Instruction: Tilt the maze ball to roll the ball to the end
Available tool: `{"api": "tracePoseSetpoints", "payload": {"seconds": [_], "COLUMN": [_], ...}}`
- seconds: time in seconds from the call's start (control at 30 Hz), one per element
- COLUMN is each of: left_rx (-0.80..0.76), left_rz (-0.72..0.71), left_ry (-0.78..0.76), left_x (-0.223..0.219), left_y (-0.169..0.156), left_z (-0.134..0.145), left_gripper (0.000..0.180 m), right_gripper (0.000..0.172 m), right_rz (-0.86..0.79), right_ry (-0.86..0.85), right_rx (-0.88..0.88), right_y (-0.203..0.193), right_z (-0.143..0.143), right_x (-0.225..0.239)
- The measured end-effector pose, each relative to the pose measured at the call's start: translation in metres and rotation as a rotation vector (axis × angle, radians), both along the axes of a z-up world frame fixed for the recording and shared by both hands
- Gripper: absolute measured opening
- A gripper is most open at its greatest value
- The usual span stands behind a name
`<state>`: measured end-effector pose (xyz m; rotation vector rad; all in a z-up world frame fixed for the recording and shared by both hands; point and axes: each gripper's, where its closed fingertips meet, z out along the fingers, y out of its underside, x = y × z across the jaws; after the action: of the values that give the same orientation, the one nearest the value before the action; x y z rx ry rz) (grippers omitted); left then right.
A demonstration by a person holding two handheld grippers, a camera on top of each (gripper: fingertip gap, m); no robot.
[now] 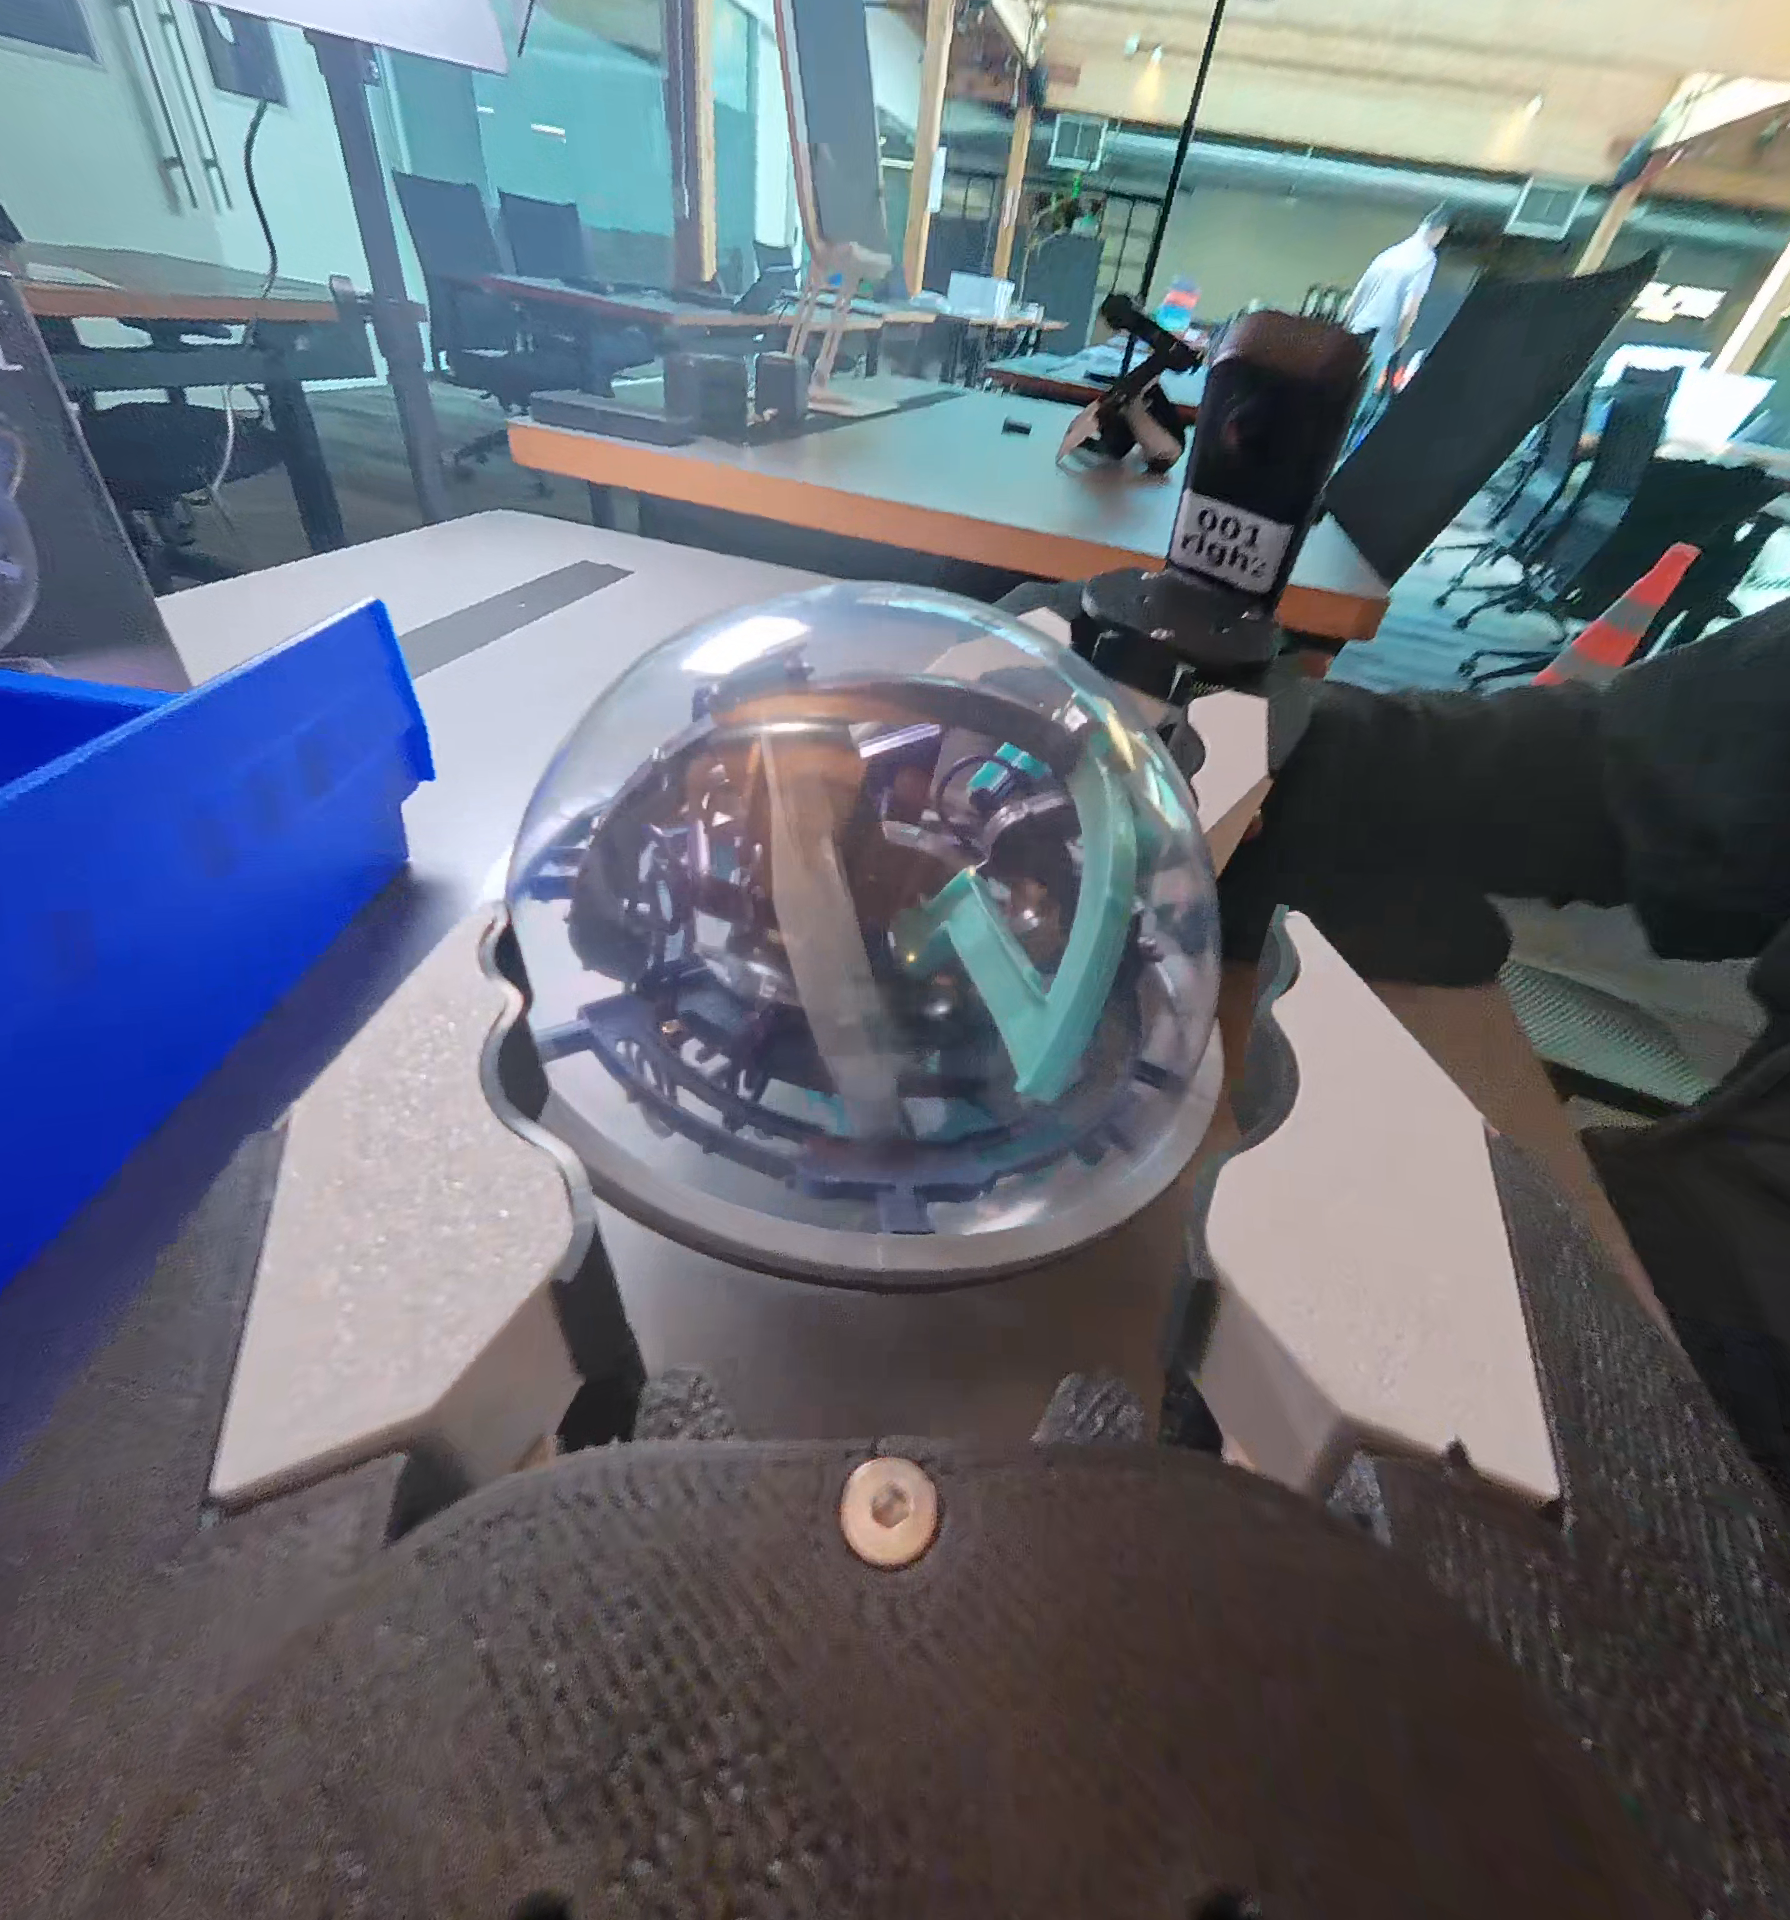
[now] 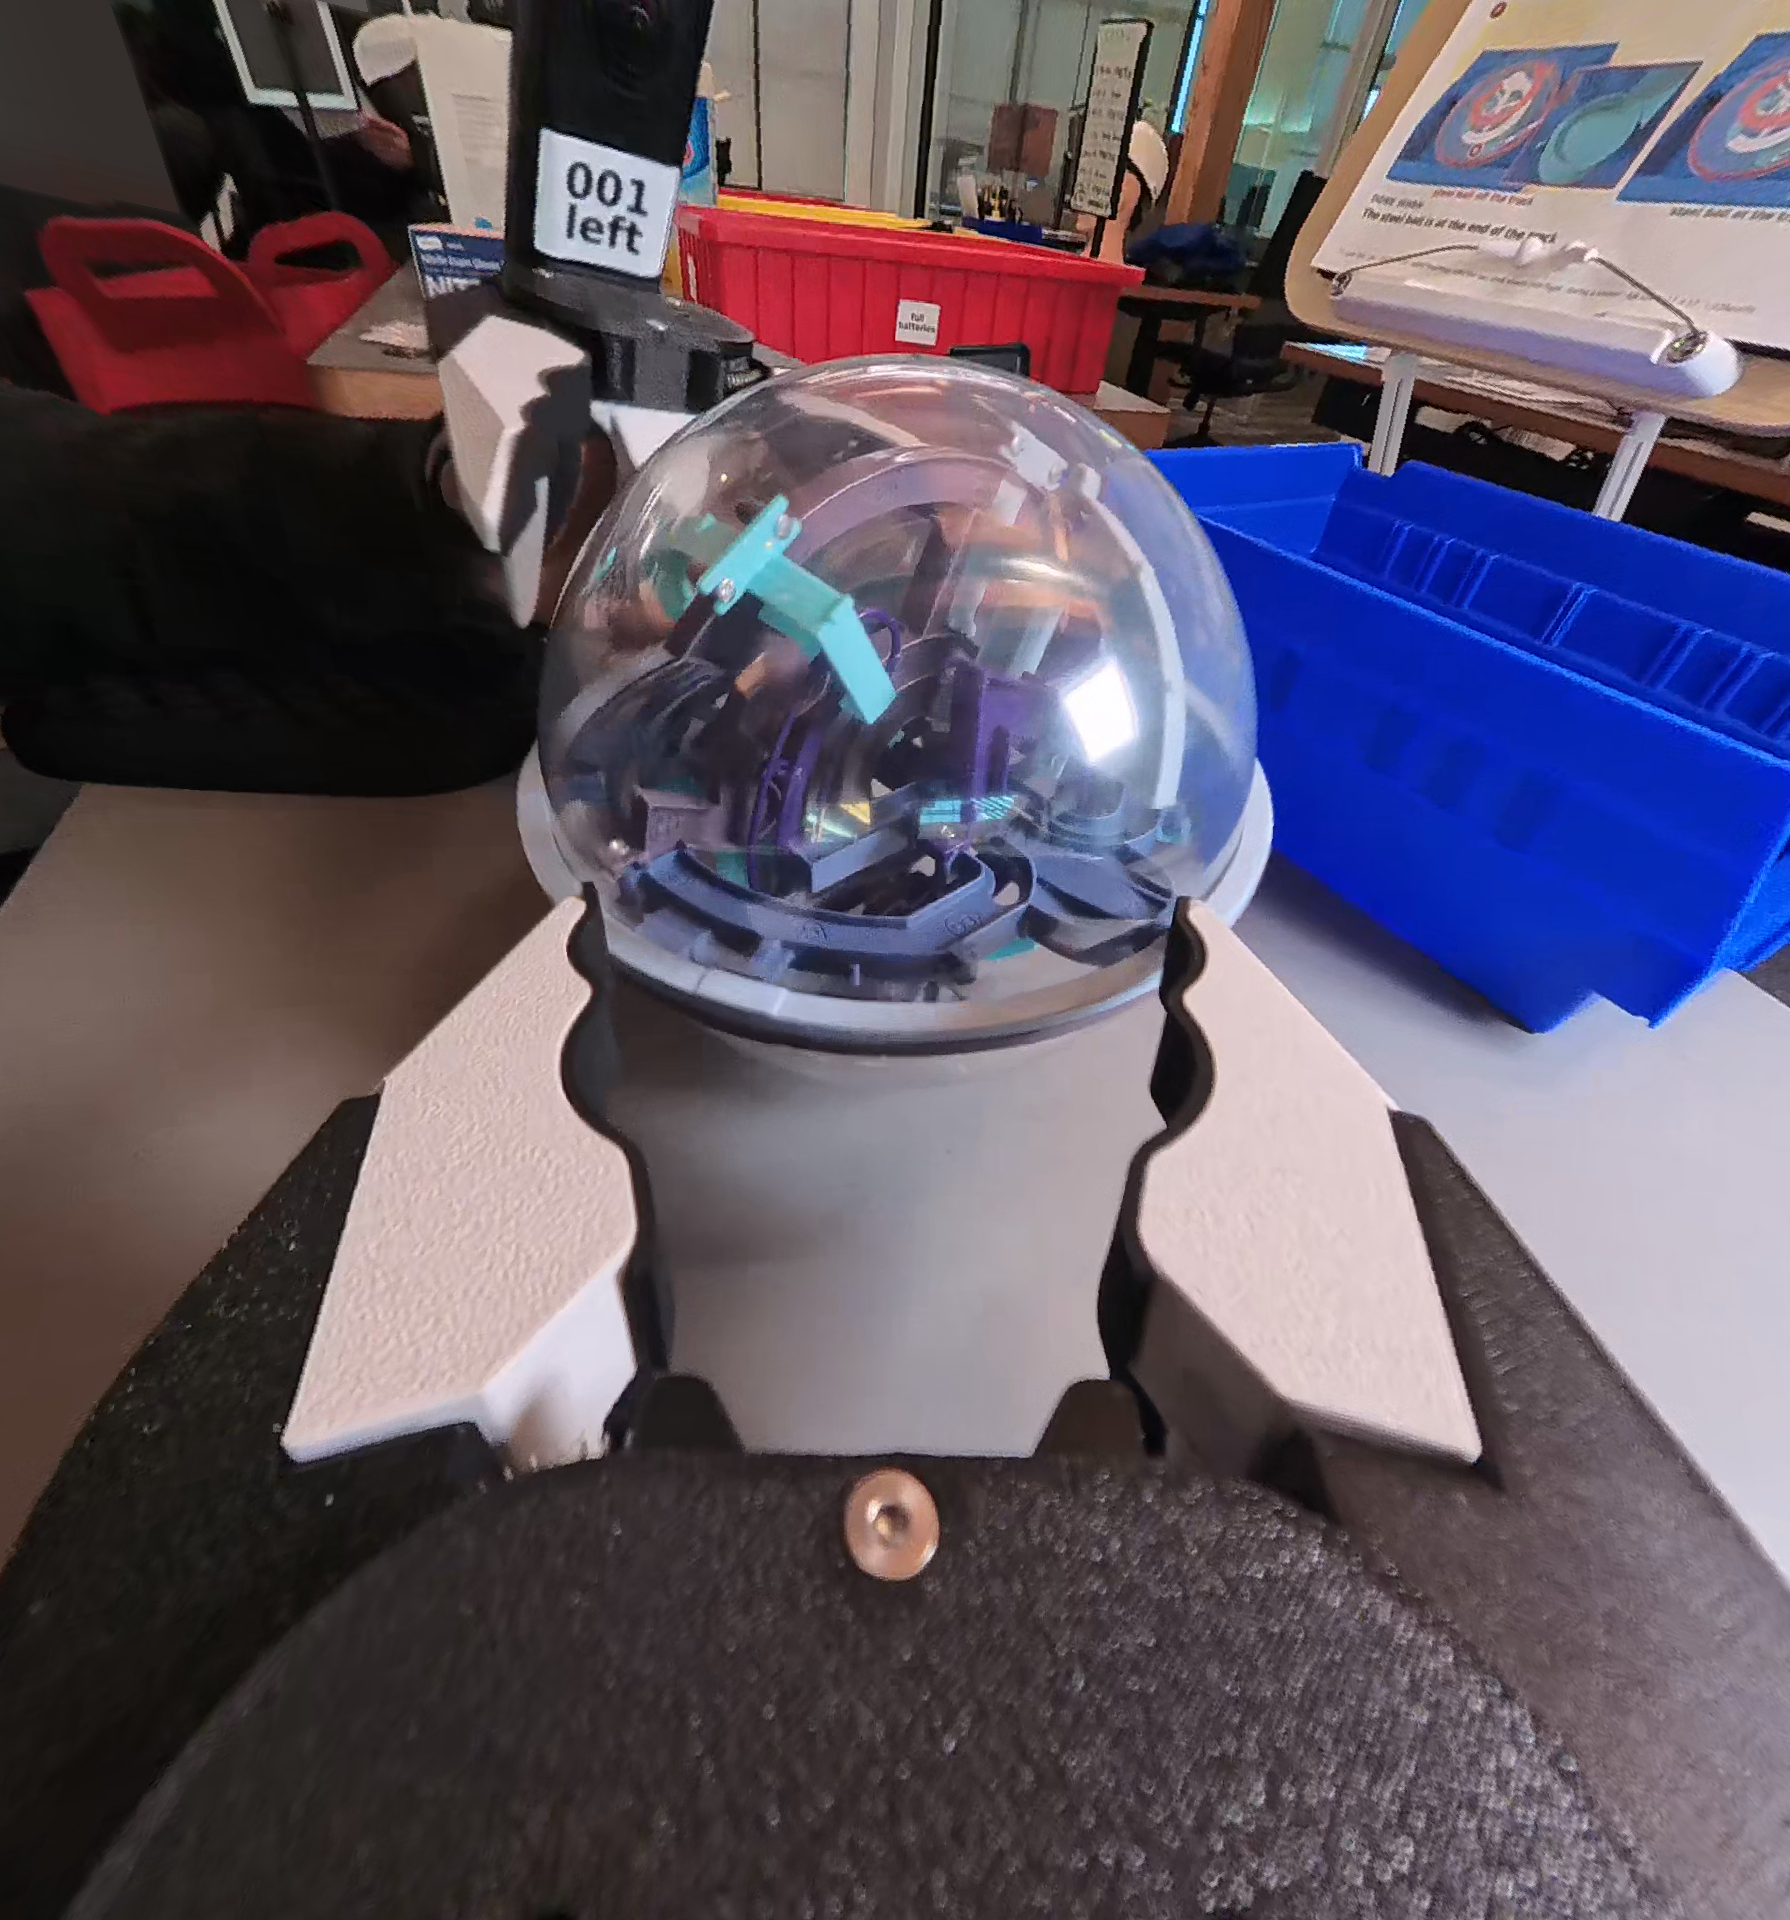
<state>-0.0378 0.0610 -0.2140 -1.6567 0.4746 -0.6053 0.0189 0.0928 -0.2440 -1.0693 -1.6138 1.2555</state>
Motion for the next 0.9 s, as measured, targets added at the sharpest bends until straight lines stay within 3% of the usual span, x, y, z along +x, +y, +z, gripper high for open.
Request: {"api": "tracePoseSetpoints", "payload": {"seconds": [0.2, 0.3, 0.47, 0.6, 0.73, 0.8, 0.9], "left_rx": [0.049, 0.090, 0.148, 0.169, 0.179, 0.173, 0.171], "left_rz": [-0.056, -0.112, -0.186, -0.206, -0.175, -0.164, -0.165], "left_ry": [0.100, 0.150, 0.145, 0.128, 0.119, 0.108, 0.097], "left_x": [-0.002, -0.001, -0.001, 0.000, -0.006, -0.008, -0.007], "left_y": [-0.010, -0.018, -0.026, -0.025, -0.024, -0.024, -0.023], "left_z": [-0.005, -0.006, -0.001, 0.006, 0.008, 0.008, 0.007], "left_gripper": [0.129, 0.128, 0.120, 0.109, 0.100, 0.099, 0.099], "right_gripper": [0.083, 0.048, 0.048, 0.045, 0.028, 0.016, 0.012], "right_rz": [0.098, 0.198, 0.147, 0.230, 0.350, 0.352, 0.358], "right_ry": [0.038, 0.046, 0.020, -0.112, -0.240, -0.247, -0.248], "right_rx": [-0.083, -0.195, -0.291, -0.436, -0.656, -0.669, -0.674], "right_y": [-0.008, -0.006, 0.035, 0.044, 0.039, 0.038, 0.036], "right_z": [0.014, 0.028, 0.034, 0.025, 0.013, 0.007, 0.006], "right_x": [0.012, 0.025, 0.014, -0.002, -0.004, -0.001, 0.003]}}
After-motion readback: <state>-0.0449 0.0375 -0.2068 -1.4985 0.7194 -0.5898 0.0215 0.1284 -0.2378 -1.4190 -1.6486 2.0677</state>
